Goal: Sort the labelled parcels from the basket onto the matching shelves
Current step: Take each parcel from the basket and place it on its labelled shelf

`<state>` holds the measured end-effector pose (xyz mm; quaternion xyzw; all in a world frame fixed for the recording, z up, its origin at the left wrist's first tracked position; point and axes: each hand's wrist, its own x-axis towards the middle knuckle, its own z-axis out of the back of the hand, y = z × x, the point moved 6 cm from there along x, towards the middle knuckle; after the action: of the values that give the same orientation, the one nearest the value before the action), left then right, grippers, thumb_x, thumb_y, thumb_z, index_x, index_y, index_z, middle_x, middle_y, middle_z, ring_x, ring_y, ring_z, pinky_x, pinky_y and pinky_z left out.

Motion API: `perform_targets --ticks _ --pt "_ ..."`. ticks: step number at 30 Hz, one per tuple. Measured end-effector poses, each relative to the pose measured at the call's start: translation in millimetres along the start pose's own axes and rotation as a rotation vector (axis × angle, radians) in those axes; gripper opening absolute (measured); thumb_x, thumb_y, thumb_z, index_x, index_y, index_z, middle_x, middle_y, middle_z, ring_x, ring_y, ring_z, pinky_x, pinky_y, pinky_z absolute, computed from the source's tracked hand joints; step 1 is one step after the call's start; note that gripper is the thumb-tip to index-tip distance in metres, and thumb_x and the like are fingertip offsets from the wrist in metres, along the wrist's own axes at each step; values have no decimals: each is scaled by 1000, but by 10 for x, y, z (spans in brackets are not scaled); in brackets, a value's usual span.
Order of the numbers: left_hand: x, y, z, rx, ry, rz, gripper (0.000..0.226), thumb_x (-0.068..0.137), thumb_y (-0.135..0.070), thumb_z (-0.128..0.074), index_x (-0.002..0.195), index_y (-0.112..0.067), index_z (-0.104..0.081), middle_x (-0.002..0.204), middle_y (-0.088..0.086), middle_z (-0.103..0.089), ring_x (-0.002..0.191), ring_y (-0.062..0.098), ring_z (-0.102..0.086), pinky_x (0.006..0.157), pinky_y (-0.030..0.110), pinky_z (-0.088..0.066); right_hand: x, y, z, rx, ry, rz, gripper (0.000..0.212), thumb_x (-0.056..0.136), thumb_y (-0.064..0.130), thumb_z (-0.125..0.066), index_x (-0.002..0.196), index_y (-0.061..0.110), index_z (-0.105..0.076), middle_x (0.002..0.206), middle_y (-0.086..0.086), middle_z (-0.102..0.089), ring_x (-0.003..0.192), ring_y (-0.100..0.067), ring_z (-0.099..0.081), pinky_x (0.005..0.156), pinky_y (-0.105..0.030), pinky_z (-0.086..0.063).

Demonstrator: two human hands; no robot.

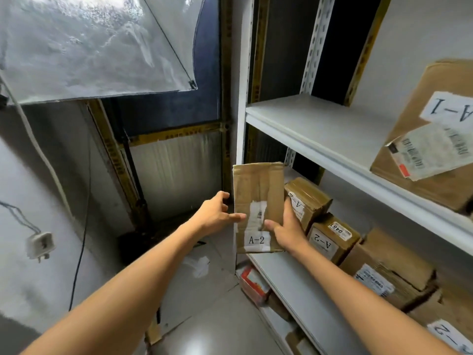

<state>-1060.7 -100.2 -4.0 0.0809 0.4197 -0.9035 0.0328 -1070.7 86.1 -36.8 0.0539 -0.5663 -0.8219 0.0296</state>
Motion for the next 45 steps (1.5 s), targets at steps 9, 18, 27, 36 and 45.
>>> perform_targets --ticks 9,18,27,36,45 --pt "1062 465 -25 -280 -80 2 45 84 -11 -71 123 -14 -49 114 2 -62 99 14 -61 74 23 -53 690 -128 -381 -26 108 -25 90 89 10 -64 150 36 -4 140 13 -32 128 -5 -33 103 -37 -37" --pt "2161 434 -124 -215 -117 -141 31 88 -8 -64 106 -13 -39 112 6 -59 103 22 -60 89 44 -54 1067 -866 -164 -125 -13 -385 89 93 21 -61 154 24 4 160 -9 -13 140 -24 -33 114 -43 -30" --pt "2901 401 -617 -189 3 -286 26 91 -2 -54 110 -11 -38 108 5 -55 100 23 -57 85 43 -53 934 -1426 -1 -314 91 -592 75 91 18 -63 151 23 -18 147 -7 -35 137 -21 -35 109 -36 -33" --pt "3082 396 -1068 -208 85 -278 32 90 3 -53 109 -15 -34 109 5 -51 99 14 -49 82 27 -45 1094 -1440 -84 -377 172 -570 75 86 24 -69 149 23 -27 146 -4 -38 133 -19 -38 109 -36 -35" --pt "3164 280 -1012 21 277 -197 64 81 -5 -71 134 -8 -34 136 11 -49 127 28 -46 102 41 -42 1195 -1242 -83 -433 198 -496 79 85 30 -70 149 21 -26 143 -2 -41 131 -20 -41 108 -38 -37"
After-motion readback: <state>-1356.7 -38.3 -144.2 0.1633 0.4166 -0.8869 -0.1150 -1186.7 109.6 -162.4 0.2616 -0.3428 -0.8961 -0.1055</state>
